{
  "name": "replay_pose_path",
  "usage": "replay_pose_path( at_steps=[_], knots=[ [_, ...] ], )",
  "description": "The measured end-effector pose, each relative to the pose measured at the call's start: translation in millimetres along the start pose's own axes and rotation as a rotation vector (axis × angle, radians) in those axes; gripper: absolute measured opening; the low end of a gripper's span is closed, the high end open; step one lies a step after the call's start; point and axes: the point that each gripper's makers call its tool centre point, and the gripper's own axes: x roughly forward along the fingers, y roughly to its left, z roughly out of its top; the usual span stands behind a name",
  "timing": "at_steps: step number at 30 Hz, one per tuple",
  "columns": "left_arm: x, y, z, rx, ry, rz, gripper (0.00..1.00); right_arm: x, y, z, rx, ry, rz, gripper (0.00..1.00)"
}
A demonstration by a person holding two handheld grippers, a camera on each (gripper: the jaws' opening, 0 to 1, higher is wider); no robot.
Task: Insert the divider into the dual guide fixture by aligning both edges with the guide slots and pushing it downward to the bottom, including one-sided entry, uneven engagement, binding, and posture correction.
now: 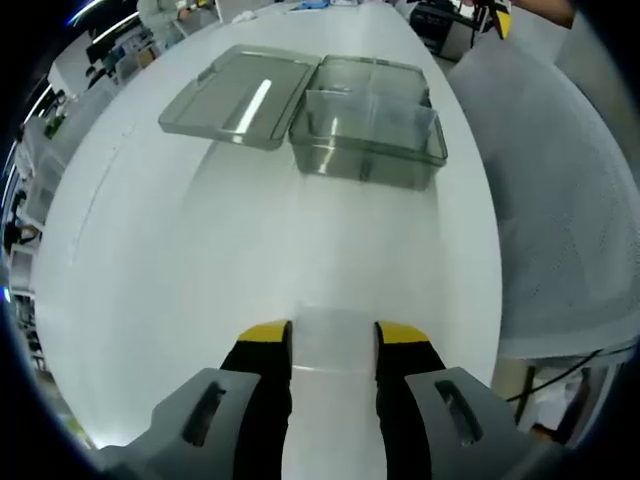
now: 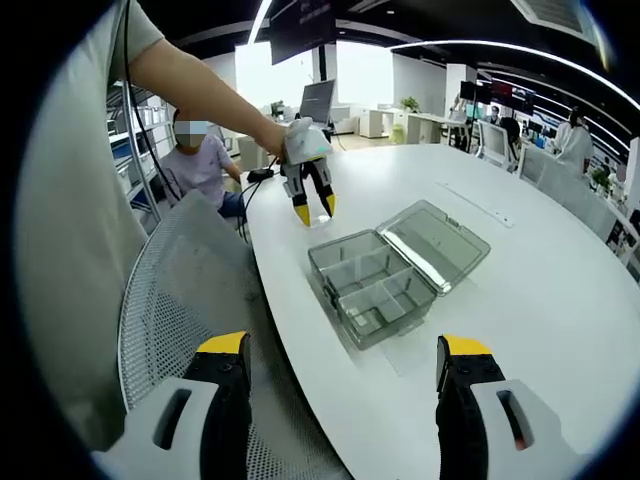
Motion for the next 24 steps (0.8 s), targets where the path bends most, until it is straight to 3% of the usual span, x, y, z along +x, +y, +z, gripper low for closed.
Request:
replay_pose_path(
  at_steps=[24],
  knots=[
    [-10,-8.6,24.2,0.026,-0.049,0.013,0.29,11,4,14.1,0.007,-0.024,0.025,0.72]
  ],
)
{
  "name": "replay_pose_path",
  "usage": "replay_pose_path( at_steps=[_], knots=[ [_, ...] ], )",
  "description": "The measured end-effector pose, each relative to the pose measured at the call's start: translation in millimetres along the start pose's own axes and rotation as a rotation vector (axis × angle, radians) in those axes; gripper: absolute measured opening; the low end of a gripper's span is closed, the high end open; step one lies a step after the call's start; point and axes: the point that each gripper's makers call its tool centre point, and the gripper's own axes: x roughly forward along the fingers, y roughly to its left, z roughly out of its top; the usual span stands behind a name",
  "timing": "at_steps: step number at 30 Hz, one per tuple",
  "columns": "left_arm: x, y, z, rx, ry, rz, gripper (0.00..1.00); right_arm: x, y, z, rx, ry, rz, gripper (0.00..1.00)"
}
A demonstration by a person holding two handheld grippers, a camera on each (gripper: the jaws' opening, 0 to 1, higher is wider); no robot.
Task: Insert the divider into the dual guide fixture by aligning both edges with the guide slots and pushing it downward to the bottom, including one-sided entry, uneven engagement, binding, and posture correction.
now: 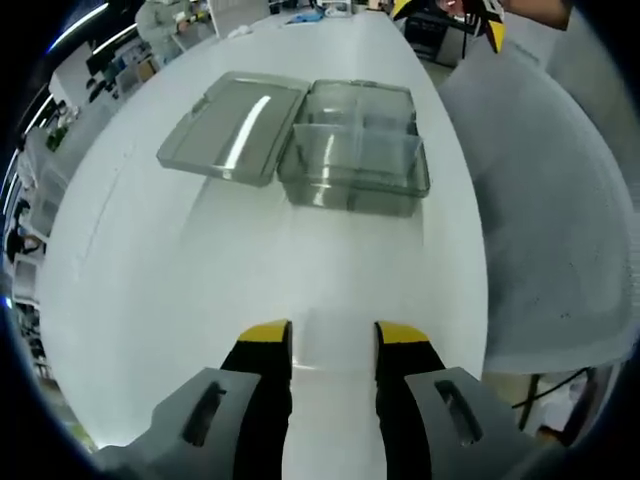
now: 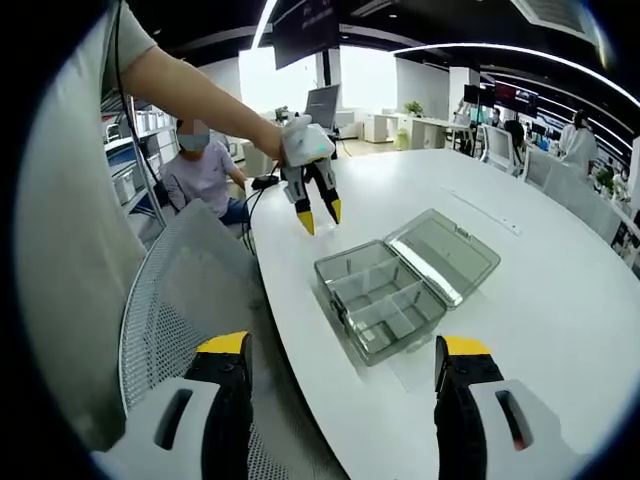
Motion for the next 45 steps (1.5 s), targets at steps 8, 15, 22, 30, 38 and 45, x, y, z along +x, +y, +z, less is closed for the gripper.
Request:
replay_pose_path(
  at_steps=[8,15,22,30,38,45],
  knots=[
    [-8,-3.8,14.2,0.020,-0.027,0.013,0.29,10,0,6.5,0.022,-0.004,0.017,0.70],
    [-16,-8.2,33.8,0.046,-0.058,0.025,0.29,21,-2,11.3,0.070,-0.006,0.039,0.68],
    [-24,-12.2,50.2,0.072,-0.080,0.037,0.29,31,0,17.5,0.097,-0.010,0.060,0.67],
    [-33,-14.9,68.5,0.104,-0.105,0.055,0.29,42,3,23.4,0.139,-0.014,0.087,0.64],
    [-41,-21.0,85.6,0.135,-0.122,0.066,0.29,51,1,31.4,0.218,-0.019,0.101,0.56],
    [-46,-27.0,101.5,0.157,-0.142,0.077,0.29,57,-4,41.7,0.277,-0.039,0.103,0.53]
  ],
)
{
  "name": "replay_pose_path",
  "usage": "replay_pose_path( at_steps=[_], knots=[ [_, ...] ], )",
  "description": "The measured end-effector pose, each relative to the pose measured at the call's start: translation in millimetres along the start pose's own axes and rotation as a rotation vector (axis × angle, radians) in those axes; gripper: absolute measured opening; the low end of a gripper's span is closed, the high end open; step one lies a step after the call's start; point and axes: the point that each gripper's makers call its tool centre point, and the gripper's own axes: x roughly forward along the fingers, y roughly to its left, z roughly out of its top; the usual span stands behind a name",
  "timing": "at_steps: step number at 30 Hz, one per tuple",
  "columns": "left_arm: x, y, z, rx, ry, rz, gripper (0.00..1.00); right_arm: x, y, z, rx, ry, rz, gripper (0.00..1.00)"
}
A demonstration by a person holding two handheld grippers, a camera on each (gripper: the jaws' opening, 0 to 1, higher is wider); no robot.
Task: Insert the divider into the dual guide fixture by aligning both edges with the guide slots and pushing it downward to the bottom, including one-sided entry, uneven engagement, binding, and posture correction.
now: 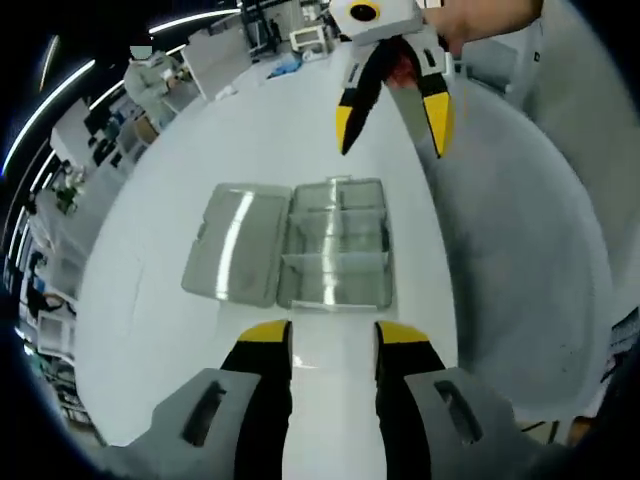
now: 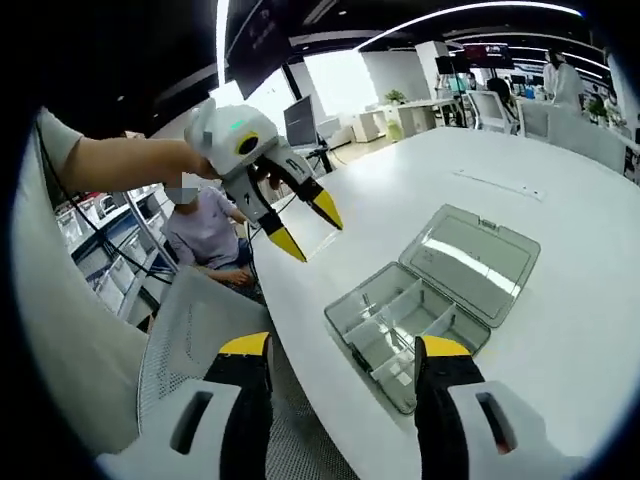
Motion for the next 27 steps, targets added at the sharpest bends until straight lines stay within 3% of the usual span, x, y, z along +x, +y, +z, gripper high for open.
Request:
replay_pose_path(
  at_steps=[12,27],
  knots=[
    [0,-6.4,24.1,0.020,-0.023,0.013,0.29,10,-6,19.9,0.109,-0.040,-0.021,0.44],
    [9,-8.3,54.4,0.049,-0.045,0.041,0.29,16,-8,27.2,0.287,-0.067,-0.045,0.26]
  ],
)
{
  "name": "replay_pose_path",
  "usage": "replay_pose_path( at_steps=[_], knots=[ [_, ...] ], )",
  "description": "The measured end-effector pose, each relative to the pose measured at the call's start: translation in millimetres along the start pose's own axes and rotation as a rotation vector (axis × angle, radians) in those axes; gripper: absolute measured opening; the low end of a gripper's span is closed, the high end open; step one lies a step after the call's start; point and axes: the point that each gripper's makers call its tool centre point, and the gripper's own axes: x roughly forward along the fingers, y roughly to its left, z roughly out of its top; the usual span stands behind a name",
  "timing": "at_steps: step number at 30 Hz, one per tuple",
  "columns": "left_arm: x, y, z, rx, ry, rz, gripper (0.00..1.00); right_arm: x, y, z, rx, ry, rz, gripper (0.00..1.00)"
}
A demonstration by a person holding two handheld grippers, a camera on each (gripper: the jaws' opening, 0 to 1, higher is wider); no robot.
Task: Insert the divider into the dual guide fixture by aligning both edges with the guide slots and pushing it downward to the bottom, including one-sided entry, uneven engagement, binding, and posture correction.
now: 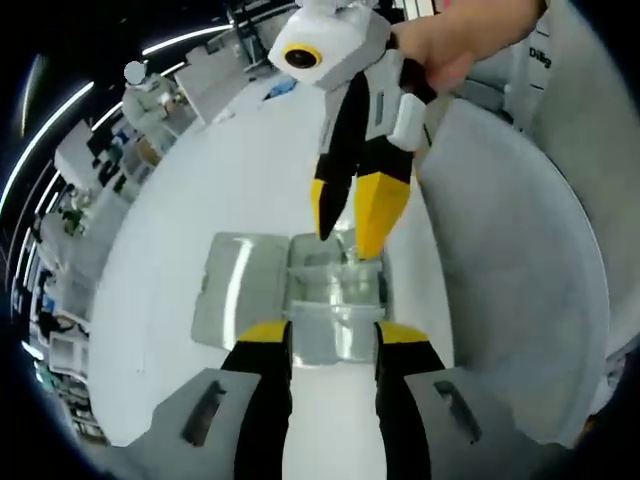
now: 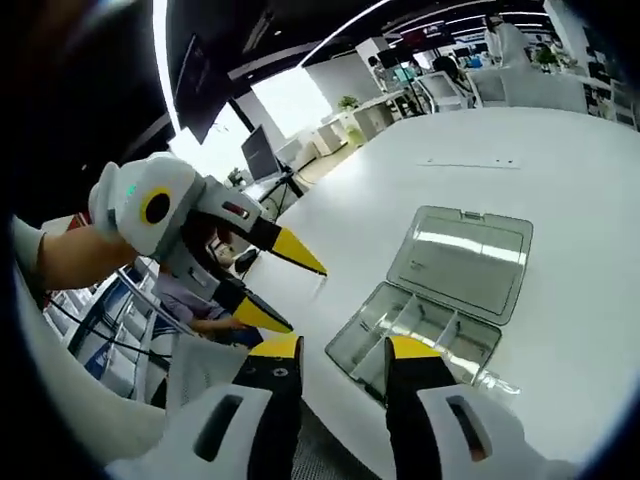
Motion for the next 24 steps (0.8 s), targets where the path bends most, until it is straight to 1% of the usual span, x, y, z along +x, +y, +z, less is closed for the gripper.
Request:
replay_pose_path(
  at_steps=[5,7,15,17,19,24],
  knots=[
    [1,0.9,5.8,0.002,0.001,0.019,0.29,1,2,1.2,0.027,-0.002,0.004,0.24],
    [2,-0.5,9.4,0.005,-0.003,0.019,0.29,3,5,1.5,0.055,-0.002,0.016,0.22],
    [5,-0.6,22.4,0.018,-0.013,0.029,0.29,7,12,9.1,0.115,-0.022,0.033,0.20],
    [6,0.0,24.8,0.026,-0.011,0.033,0.29,8,14,11.5,0.129,-0.033,0.048,0.19],
    [6,0.5,26.2,0.027,-0.013,0.035,0.29,7,11,10.7,0.129,-0.027,0.034,0.18],
    [6,2.2,30.6,0.026,-0.019,0.041,0.29,7,7,10.6,0.165,-0.030,0.022,0.17]
  ],
)
